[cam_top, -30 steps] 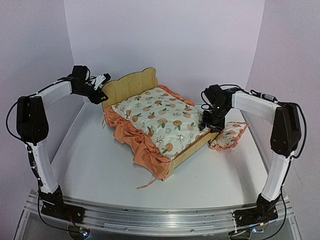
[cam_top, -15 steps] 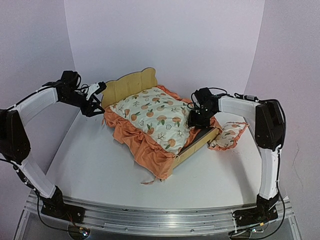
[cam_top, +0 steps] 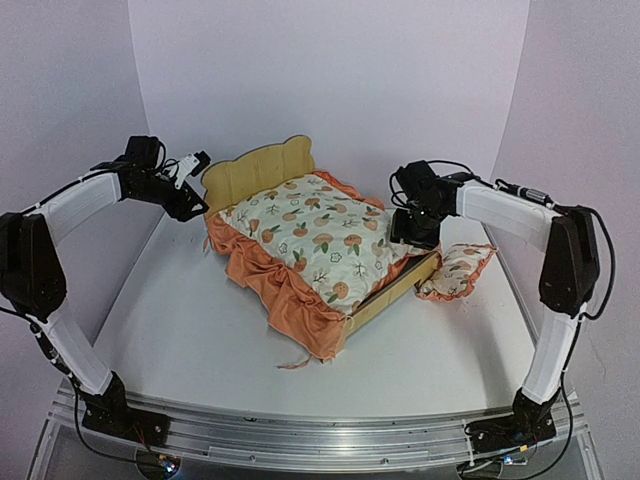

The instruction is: Set up the pet bed

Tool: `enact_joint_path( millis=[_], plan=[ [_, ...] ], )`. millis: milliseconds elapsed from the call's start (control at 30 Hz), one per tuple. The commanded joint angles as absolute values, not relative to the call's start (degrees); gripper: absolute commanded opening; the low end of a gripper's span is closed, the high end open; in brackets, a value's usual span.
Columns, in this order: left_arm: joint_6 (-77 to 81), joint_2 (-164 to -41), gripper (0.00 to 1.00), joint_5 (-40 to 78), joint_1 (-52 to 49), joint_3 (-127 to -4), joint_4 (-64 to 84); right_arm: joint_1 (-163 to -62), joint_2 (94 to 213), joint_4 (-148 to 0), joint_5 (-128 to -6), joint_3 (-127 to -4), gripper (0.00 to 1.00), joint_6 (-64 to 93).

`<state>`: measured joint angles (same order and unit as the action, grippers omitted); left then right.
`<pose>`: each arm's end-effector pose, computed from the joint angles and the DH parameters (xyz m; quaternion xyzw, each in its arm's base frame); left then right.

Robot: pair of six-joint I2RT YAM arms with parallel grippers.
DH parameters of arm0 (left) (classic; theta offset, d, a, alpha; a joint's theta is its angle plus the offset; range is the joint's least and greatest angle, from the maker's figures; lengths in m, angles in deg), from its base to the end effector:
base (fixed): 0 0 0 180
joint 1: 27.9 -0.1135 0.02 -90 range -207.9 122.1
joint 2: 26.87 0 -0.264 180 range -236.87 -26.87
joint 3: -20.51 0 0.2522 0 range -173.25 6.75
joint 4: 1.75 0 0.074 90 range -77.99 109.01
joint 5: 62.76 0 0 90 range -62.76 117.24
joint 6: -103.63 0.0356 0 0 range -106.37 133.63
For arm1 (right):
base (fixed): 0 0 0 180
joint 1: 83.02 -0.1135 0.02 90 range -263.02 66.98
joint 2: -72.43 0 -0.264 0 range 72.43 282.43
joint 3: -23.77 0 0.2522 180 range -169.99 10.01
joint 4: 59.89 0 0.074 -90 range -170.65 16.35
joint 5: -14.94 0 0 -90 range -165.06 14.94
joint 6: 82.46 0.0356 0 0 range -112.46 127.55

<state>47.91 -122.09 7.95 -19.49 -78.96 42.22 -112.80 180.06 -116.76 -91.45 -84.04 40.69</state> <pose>0.3725 -0.0670 0.3263 0.3911 0.8053 -0.0541 0.4421 0.3622 0.1957 0.2755 0.0687 0.9467 0.0316 0.3133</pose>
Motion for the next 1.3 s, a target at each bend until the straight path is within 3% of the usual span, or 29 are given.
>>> enact_joint_path(
  millis=[0,167,633,1000,1067,1167,1267],
  plan=[
    [44.6,-124.4,0.73,14.6,-19.8,-84.6,37.3,-112.8,175.4,-121.7,-98.4,-79.5,0.58,44.8],
    [44.9,-125.9,0.73,14.4,-19.8,-87.1,36.8,-111.9,180.2,-121.6,-91.3,-82.1,0.60,46.9],
    [46.5,-125.0,0.77,16.0,-20.0,-88.0,36.4,-110.3,187.5,-121.5,-88.1,-80.7,0.55,48.5],
    [46.0,-124.2,0.77,14.4,-19.9,-87.4,36.9,-110.2,183.9,-125.2,-92.9,-75.6,0.58,47.6],
    [45.8,-124.2,0.77,14.3,-20.0,-87.4,36.7,-110.1,184.7,-125.1,-92.0,-76.8,0.48,47.1],
    [44.9,-124.0,0.77,13.9,-19.9,-88.0,37.2,-110.1,185.8,-124.8,-88.9,-78.4,0.22,46.1],
    [43.9,-122.8,0.77,10.3,-19.9,-89.8,39.5,-110.1,184.4,-121.5,-84.6,-76.5,0.12,43.4]
  ],
)
